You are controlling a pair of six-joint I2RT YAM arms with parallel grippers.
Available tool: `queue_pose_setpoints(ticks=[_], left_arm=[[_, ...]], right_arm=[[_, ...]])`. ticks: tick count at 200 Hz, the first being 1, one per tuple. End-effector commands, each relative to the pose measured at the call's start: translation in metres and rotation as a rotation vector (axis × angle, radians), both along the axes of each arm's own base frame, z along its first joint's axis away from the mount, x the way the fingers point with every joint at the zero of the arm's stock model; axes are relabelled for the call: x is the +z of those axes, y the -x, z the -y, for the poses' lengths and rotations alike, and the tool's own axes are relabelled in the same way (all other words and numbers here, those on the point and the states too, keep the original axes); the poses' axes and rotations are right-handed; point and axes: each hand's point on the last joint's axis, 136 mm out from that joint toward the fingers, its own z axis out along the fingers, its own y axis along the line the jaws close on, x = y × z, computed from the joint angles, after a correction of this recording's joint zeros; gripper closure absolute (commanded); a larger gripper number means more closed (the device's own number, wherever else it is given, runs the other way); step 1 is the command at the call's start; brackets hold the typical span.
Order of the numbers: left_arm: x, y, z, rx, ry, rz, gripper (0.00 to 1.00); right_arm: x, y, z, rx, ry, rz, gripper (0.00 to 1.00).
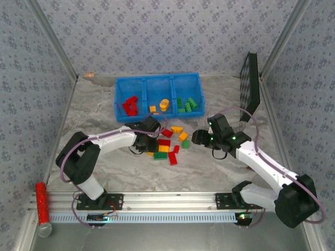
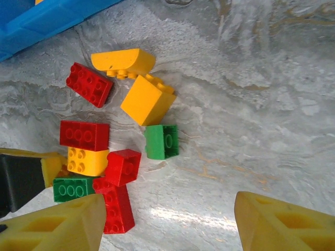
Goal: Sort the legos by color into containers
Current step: Pick up the lego from the center of the table.
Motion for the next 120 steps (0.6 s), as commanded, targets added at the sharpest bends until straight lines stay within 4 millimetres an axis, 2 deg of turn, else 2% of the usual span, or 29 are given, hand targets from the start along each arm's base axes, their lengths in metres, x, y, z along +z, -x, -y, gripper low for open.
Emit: queue_pose_setpoints(ticks=[1,68,93,120], left_arm=[[0.005,0.01,-0.009,-0.01,-0.013,-0.05,0.63],[0.078,-0.037,-0.014,-0.002,0.043,0.083,0.63],[0.109,-0.066,-0.008,0.005,0.077,0.164,0.63],[0.141,-0.11,0.004,0.019,0.11,0.266,0.64]], right_arm=[[-0.005,-0.004,-0.011,0.013,-0.047,-0.028,0.33],[-0.036,-0.012,-0.041,0.095,0.013,-0.095,0.34],[-0.045,-0.02,-0.051,0.11,0.023,-0.107,0.34],[-0.051,-0.029,-0.053,0.122,0.056,-0.114,0.34]])
